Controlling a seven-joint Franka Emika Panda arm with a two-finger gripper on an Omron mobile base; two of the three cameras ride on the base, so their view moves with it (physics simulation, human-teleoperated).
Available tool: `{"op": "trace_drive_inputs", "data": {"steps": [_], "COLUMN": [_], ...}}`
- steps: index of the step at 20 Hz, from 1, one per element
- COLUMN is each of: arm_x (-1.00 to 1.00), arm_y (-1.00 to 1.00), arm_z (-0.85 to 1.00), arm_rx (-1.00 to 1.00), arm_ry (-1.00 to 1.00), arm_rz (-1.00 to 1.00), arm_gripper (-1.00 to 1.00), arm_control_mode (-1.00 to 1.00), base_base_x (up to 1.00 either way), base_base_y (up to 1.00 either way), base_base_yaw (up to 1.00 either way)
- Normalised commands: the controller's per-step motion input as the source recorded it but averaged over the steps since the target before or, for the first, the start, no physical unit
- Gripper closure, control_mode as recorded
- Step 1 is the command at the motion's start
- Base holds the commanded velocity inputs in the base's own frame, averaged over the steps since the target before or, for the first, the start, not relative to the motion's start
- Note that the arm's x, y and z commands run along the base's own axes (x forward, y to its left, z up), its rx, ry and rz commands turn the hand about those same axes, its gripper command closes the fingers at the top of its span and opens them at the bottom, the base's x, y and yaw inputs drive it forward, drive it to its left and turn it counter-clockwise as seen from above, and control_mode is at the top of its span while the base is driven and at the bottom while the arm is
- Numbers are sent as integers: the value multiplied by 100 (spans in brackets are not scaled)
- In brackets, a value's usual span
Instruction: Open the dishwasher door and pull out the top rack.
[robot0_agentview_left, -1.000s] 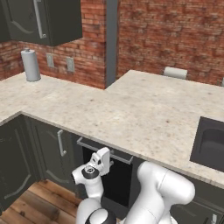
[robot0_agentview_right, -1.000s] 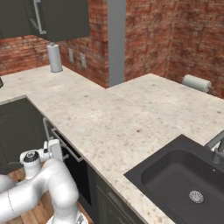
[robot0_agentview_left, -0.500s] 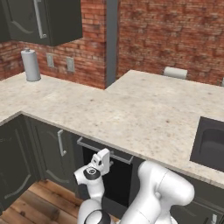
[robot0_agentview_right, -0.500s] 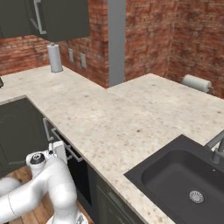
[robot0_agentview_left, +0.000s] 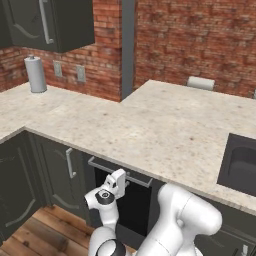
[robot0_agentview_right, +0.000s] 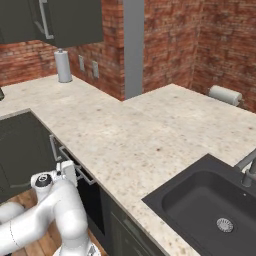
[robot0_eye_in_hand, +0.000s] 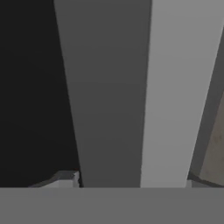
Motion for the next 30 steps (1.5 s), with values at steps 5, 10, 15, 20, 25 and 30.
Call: {"op": "trace_drive_inputs", "data": {"steps": [5,10,15,20,25,30], "arm_x": [1,-14,-65,-85,-99,-100], "arm_y": [-1,-6,0,0,0,0], "arm_z": [-7,-20,-17,-43,-48,-57], "arm_rx": [-1,0,17,19,20,23], "arm_ry": [4,13,48,50,62,65], "arm_rz": [0,5,29,30,39,42], "arm_gripper": [100,100,100,100,100,100], "arm_control_mode": [-100,-100,-100,-100,-100,-100], "base_base_x": [0,0,0,0,0,0], "base_base_y": [0,0,0,0,0,0], "base_base_yaw": [0,0,0,0,0,0]}}
